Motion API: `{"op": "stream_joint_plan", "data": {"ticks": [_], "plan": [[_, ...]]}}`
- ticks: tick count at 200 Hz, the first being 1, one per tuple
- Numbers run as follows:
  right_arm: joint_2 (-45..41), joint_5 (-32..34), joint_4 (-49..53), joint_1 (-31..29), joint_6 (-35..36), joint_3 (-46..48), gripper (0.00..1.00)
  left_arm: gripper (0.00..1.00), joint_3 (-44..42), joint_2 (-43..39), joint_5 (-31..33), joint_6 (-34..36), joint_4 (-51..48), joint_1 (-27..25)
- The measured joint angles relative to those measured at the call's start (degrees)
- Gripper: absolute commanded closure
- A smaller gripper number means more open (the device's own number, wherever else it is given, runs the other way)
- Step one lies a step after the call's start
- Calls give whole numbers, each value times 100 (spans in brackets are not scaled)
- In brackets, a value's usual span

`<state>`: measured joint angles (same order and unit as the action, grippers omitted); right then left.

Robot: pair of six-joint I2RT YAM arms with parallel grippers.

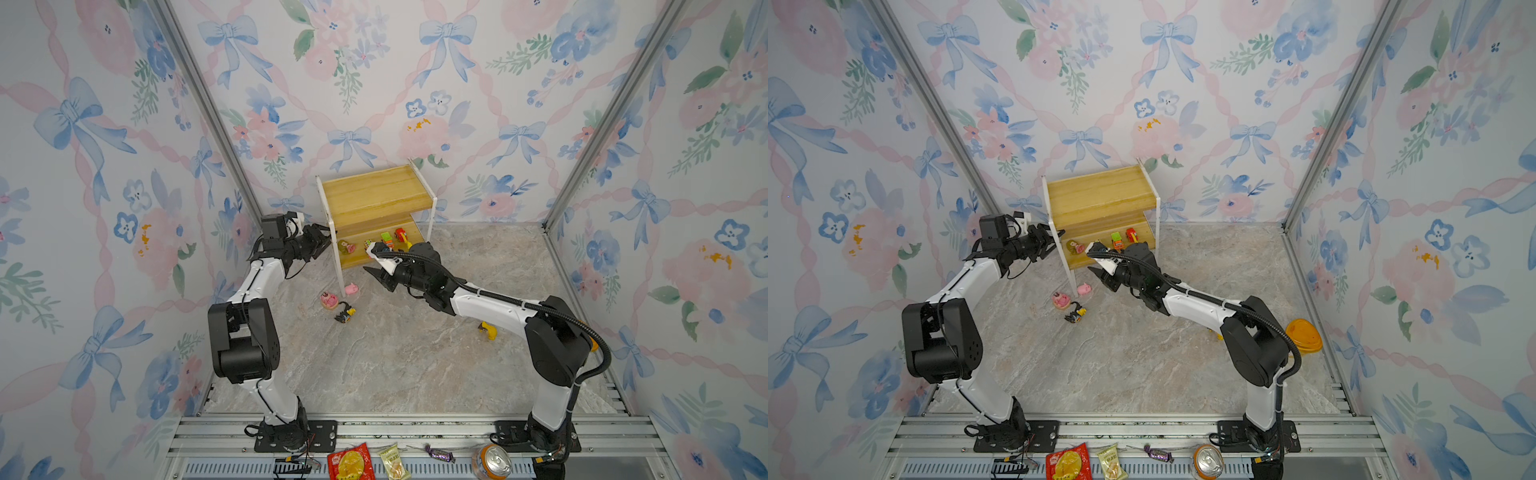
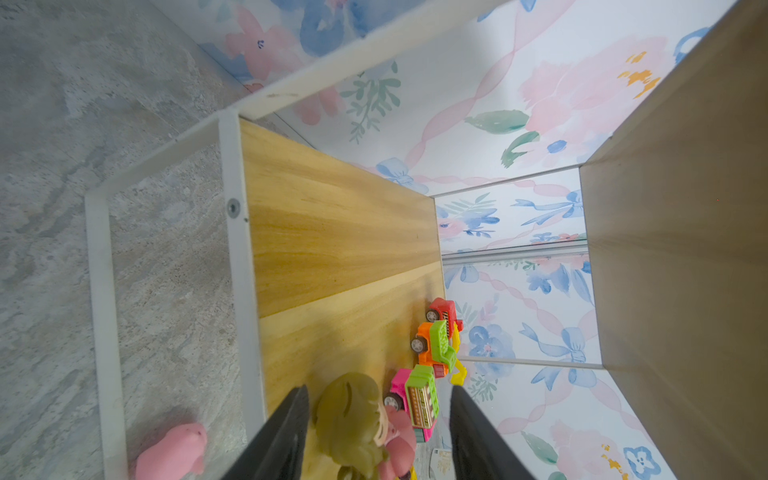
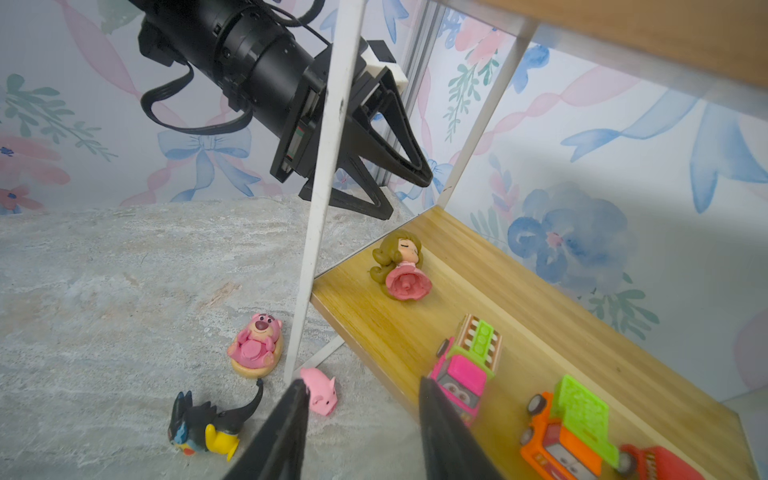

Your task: Place and organize the plastic toys onto the shelf

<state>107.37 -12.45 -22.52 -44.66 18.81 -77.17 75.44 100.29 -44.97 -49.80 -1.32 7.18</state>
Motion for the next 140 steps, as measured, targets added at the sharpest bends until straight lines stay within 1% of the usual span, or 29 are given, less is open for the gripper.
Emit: {"op": "stream_joint_plan", "data": {"ticks": [58,140], "plan": [[0,4,-79,0,55,-9,56,46,153,321,212,-2,2,-146],[7,90,-173,0,33,-9,57,49,225,350,385,7,0,-332]]}}
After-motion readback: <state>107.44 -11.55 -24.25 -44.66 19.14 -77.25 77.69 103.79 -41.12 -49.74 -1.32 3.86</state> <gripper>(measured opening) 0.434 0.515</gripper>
